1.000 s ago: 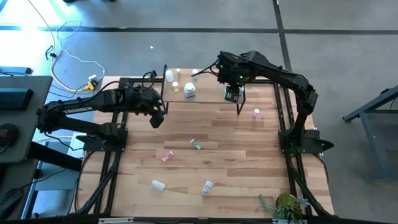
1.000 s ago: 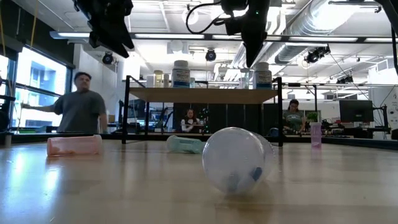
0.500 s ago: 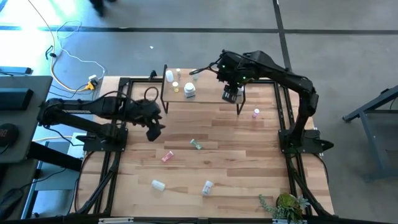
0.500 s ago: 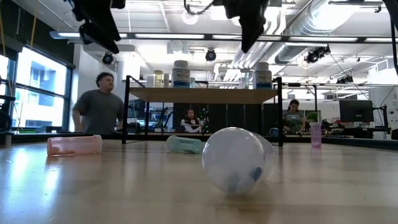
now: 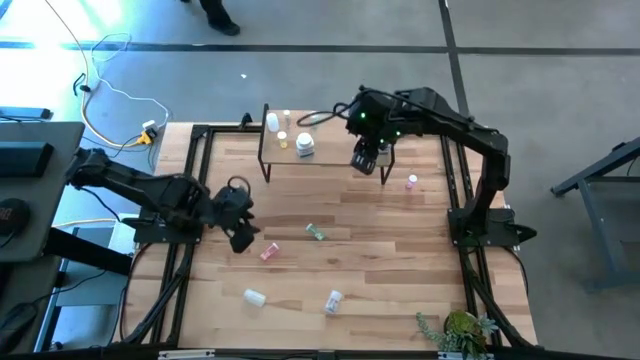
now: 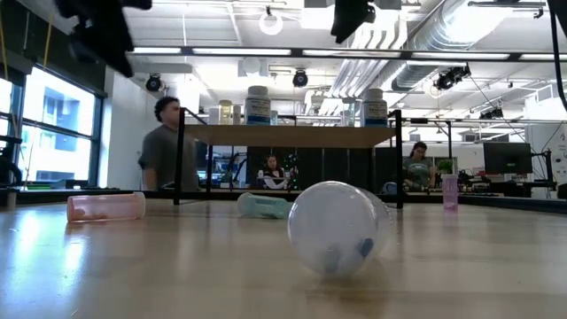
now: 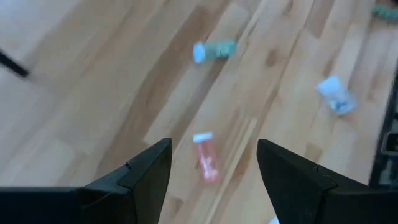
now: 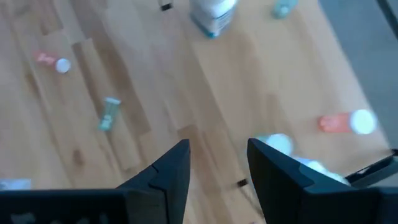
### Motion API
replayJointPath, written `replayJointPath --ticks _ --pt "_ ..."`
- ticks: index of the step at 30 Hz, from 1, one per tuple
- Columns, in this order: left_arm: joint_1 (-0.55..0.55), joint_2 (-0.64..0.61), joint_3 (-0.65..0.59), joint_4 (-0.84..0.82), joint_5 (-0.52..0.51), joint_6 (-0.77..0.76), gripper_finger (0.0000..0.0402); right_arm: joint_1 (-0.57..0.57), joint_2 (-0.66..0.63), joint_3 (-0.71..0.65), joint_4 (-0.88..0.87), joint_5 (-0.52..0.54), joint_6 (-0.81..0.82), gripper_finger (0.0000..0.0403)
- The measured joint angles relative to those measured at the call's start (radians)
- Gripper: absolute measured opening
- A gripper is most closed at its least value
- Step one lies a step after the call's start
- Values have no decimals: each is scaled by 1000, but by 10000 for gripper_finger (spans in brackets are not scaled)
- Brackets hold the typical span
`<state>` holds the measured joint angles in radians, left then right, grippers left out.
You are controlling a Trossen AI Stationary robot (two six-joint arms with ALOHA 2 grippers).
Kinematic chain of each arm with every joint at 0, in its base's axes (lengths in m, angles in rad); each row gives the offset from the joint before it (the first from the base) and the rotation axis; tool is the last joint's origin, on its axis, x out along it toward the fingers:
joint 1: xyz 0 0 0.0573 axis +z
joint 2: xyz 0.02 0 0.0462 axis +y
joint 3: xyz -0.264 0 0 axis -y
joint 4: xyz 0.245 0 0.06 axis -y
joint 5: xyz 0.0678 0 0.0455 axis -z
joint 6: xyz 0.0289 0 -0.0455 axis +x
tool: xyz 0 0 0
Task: Pick and place medicine bottles onto shelf by color
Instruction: Put the pink pill bottle on the shelf
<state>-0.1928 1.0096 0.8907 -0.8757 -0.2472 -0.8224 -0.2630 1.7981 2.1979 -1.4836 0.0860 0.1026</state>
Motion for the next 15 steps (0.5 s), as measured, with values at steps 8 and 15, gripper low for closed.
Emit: replayJointPath --ticks 8,15 --pt "-79 26 -117 13 -78 -110 227 101 0 -5 -2 0 104 151" --pt "-105 141 -141 81 -72 -102 227 156 0 -5 5 0 178 151"
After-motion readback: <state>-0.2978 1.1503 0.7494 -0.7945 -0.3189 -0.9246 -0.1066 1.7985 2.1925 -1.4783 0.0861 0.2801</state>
